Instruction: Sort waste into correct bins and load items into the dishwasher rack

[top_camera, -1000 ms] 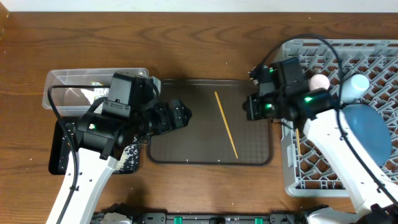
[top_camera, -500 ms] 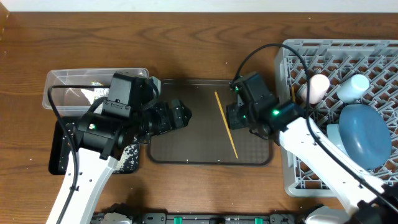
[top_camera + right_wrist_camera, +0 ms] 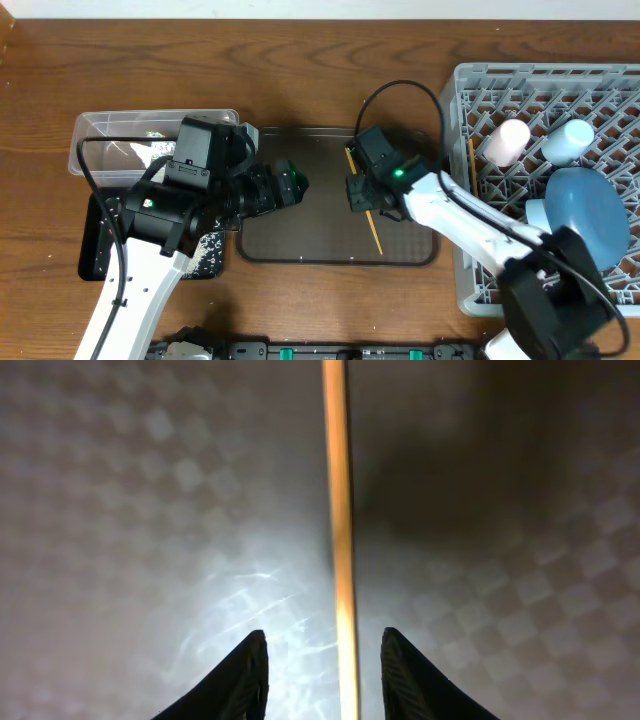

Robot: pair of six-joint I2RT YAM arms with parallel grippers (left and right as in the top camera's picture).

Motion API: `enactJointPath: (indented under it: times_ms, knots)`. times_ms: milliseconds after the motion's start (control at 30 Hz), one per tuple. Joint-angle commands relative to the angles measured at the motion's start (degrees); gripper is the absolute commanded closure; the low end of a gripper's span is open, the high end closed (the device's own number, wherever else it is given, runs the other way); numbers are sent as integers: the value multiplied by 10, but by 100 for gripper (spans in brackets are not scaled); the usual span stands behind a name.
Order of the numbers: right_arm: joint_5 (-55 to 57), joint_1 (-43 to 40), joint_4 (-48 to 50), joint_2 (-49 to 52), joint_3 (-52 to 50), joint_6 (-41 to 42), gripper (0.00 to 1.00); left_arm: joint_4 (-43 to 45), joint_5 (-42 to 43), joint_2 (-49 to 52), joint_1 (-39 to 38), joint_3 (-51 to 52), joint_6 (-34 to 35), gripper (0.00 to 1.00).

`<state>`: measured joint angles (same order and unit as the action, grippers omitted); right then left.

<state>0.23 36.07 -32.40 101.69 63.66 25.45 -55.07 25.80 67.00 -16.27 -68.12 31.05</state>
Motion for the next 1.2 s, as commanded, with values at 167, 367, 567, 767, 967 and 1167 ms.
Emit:
enactJointPath:
  times_ms: [167,367,567,767,967,1167]
  knots:
    - [9,7,22,87,-5,4,66,1,5,1,2,-7,-8,2]
    - [8,7,26,130,-5,5,92,1,5,1,2,-7,-8,2]
    - [-2,7,27,132,-5,4,99,1,5,1,2,-7,-8,2]
    - [-7,2,19,105,2,4,99,1,5,1,2,-7,-8,2]
    - [-5,-17,-11,2,2,2,99,1,5,1,2,-7,-8,2]
    - [5,-48,-71,-134,2,2,99,1,5,1,2,-7,-8,2]
